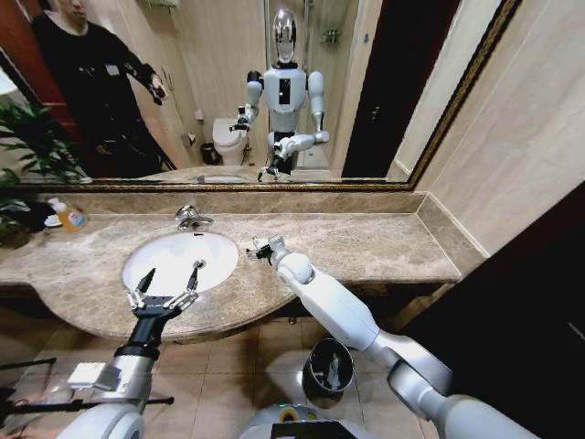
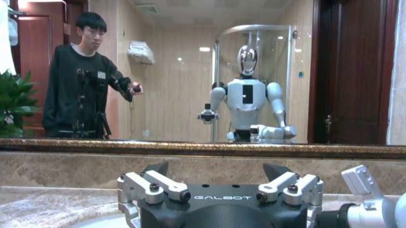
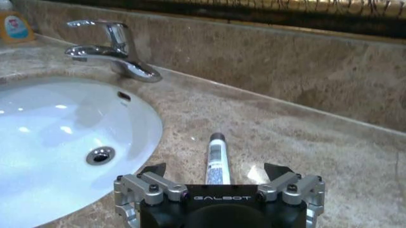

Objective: Pick up the trash from the sink and place it in the trash bin.

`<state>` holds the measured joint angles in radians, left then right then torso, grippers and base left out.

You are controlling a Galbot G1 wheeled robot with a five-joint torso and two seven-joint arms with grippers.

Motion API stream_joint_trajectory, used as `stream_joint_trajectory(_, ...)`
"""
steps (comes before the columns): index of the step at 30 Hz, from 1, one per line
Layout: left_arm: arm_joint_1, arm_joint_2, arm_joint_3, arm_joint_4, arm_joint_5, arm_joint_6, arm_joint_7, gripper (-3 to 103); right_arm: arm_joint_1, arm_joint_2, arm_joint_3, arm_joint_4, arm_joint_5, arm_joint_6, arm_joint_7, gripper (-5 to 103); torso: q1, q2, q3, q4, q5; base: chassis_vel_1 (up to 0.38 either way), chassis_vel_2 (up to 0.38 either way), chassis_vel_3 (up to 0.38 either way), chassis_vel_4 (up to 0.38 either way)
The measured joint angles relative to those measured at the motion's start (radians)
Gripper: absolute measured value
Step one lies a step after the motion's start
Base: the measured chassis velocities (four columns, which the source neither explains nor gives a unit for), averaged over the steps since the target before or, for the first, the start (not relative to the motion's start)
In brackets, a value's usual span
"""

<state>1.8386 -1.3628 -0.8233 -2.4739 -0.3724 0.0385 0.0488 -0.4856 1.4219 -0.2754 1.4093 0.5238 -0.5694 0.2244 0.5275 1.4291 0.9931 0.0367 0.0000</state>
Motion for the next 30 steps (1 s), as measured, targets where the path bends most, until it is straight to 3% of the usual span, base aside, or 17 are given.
stream_joint_trajectory(4,0.0,0.0,0.0,0.0,0.0,0.0,0.0,100,0.006,0.017,0.002,-0.029,0.05,0.002,0.001,100,0.0,0.0,0.0,0.0001,0.0,0.0,0.0,0.0,0.0)
stream_joint_trajectory(15,0.0,0.0,0.0,0.0,0.0,0.0,0.0,100,0.018,0.04,0.017,-0.076,0.057,0.023,0.006,99,0.0,0.0,0.0,0.0001,-0.0001,0.0,0.0,0.0,0.0)
stream_joint_trajectory(17,0.0,0.0,0.0,0.0,0.0,0.0,0.0,100,0.018,0.043,0.02,-0.088,0.056,0.032,0.004,85,0.0,0.0,0.0,0.0001,-0.0001,0.0,0.0,0.0,0.0)
stream_joint_trajectory(18,0.0,0.0,0.0,0.0,0.0,0.0,0.0,100,0.018,0.043,0.02,-0.088,0.056,0.032,0.004,85,0.0,0.0,0.0,0.0001,-0.0001,0.0,0.0,0.0,0.0)
stream_joint_trajectory(20,0.0,0.0,0.0,0.0,0.0,0.0,0.0,100,0.014,0.043,0.02,-0.093,0.055,0.048,0.002,74,0.0,0.0,0.0,0.0001,0.0,0.0,0.0,0.0,0.0)
stream_joint_trajectory(26,0.0,0.0,0.0,0.0,0.0,0.0,0.0,100,0.011,0.038,0.021,-0.094,0.05,0.058,-0.002,58,0.0,0.0,0.0,0.0001,-0.0001,0.0,0.0,0.0,0.0)
stream_joint_trajectory(30,0.0,0.0,0.0,0.0,0.0,0.0,0.0,100,0.011,0.031,0.024,-0.095,0.045,0.065,-0.011,41,0.0,0.0,0.0,0.0001,0.0,0.0,0.0,0.0,0.0)
